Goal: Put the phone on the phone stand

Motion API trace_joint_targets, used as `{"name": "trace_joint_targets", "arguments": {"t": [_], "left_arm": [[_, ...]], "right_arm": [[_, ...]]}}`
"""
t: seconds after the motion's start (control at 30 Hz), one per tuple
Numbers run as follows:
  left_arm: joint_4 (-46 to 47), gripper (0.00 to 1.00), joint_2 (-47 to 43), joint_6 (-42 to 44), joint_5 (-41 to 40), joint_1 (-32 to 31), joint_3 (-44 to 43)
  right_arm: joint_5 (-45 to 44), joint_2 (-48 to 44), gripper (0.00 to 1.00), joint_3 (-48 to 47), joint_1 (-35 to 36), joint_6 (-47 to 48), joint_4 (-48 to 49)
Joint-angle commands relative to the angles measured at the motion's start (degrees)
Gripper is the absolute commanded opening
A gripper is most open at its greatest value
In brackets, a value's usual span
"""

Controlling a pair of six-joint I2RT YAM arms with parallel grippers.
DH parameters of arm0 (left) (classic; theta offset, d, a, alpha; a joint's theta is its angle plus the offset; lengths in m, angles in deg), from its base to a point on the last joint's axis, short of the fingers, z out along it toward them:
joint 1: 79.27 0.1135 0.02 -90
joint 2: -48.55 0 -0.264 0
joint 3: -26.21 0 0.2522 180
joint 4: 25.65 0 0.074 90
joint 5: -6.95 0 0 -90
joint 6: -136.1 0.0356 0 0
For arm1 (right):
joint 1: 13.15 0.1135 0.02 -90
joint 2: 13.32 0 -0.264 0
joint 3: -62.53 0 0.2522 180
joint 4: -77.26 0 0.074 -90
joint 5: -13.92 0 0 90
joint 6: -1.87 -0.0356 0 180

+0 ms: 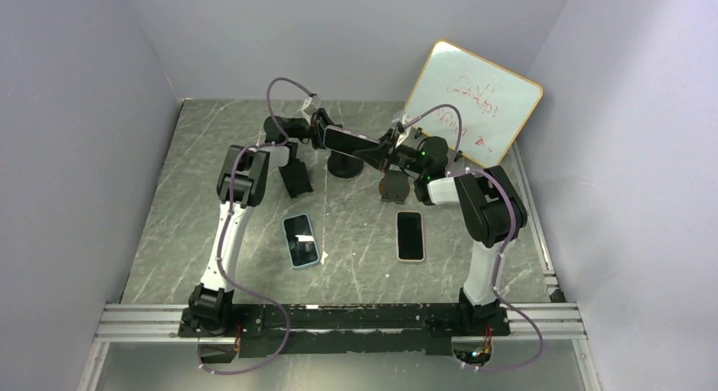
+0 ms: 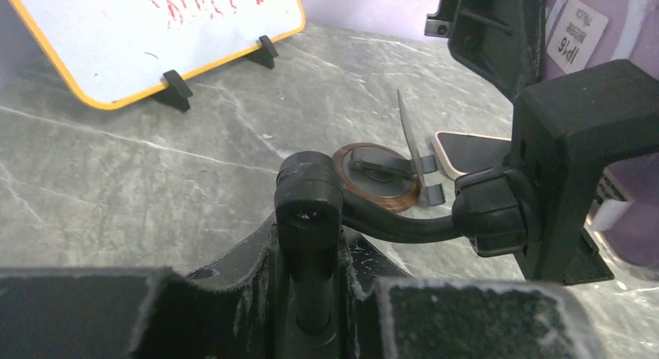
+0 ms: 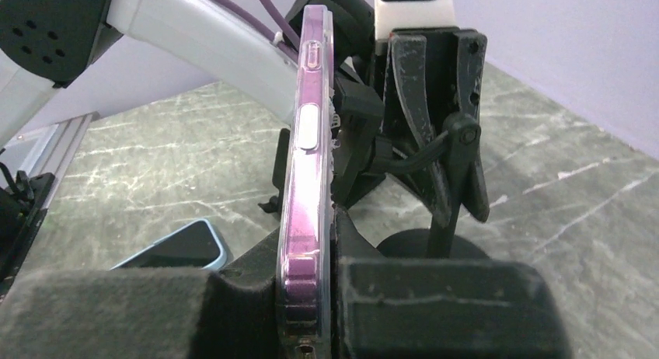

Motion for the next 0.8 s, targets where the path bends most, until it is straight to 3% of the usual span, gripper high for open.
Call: {"name": "trace_joint_targets", "arguments": {"t": [0.0,0.77], "left_arm": [[18.03,0.05,2.01,-9.08,5.58,-0.71,0.89],[18.03,0.05,0.81,-7.35,4.4,-0.29,3.74]], "right_arm": [[-1.89,2.93,0.0,-4.32,-0.56,0.24,7.93],[-3.14,7.65,0.0,-7.77,3.56,5.49,-0.95]]}}
